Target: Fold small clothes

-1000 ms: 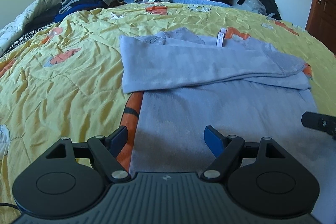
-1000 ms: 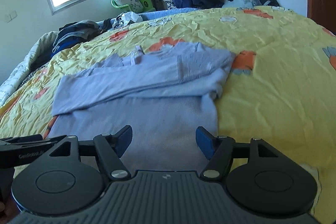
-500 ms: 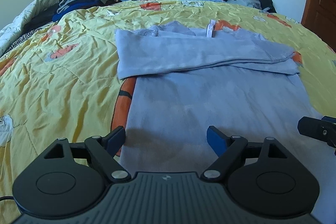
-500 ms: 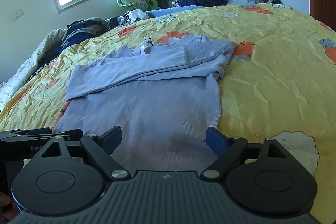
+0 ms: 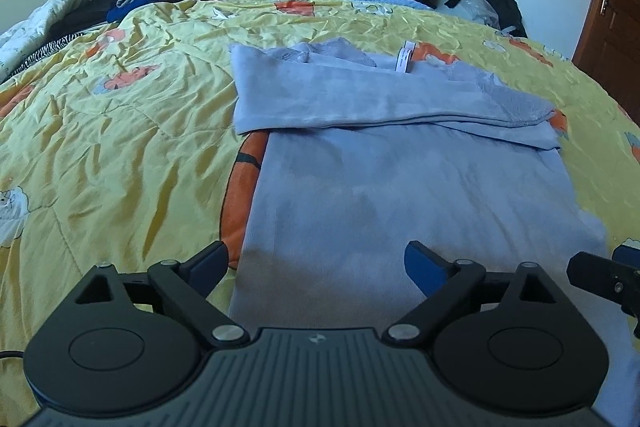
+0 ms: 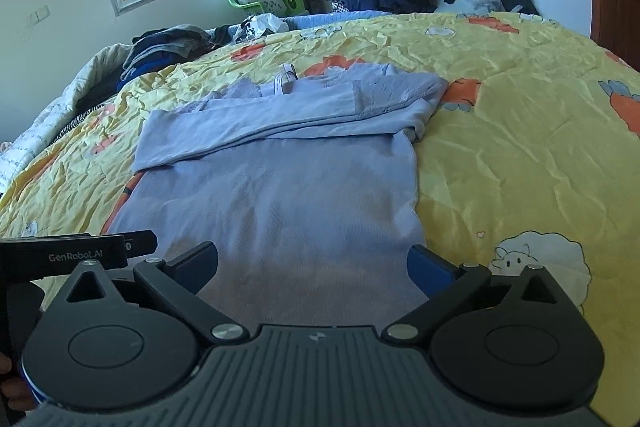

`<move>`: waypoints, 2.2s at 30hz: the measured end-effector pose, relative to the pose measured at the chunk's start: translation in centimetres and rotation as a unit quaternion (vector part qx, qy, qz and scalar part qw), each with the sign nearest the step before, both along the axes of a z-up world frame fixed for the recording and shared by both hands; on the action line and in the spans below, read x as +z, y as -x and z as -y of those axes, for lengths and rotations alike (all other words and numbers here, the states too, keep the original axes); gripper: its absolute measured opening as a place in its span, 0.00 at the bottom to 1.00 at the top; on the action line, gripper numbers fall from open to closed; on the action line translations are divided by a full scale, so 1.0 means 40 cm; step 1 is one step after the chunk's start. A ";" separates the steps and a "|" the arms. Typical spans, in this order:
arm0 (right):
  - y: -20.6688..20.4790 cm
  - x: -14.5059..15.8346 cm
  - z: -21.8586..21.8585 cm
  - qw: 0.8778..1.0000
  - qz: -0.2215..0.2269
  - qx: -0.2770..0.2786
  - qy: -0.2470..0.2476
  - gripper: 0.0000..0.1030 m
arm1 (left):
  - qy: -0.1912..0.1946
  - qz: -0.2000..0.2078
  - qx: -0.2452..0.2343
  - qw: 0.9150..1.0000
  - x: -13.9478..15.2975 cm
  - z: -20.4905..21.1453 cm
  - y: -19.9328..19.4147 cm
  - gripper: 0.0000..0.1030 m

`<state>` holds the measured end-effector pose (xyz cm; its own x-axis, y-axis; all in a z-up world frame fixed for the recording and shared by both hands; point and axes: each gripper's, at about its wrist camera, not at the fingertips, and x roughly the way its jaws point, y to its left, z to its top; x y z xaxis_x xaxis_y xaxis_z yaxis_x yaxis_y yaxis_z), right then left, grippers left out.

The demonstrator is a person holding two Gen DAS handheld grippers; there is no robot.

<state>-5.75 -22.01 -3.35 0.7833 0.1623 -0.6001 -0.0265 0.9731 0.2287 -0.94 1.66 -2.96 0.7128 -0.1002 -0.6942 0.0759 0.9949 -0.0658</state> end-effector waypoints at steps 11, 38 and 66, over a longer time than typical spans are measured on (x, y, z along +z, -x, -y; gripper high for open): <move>0.040 0.005 -0.004 1.000 0.005 0.004 0.009 0.99 | -0.002 -0.003 0.001 1.000 0.006 -0.025 0.037 0.93; 0.160 0.007 0.044 0.999 0.033 0.037 0.021 0.98 | 0.042 -0.021 -0.088 0.995 0.001 -0.166 0.175 0.93; 0.227 -0.058 0.252 0.980 -0.051 0.067 -0.183 0.86 | 0.131 -0.102 -0.207 0.964 -0.012 -0.206 0.215 0.94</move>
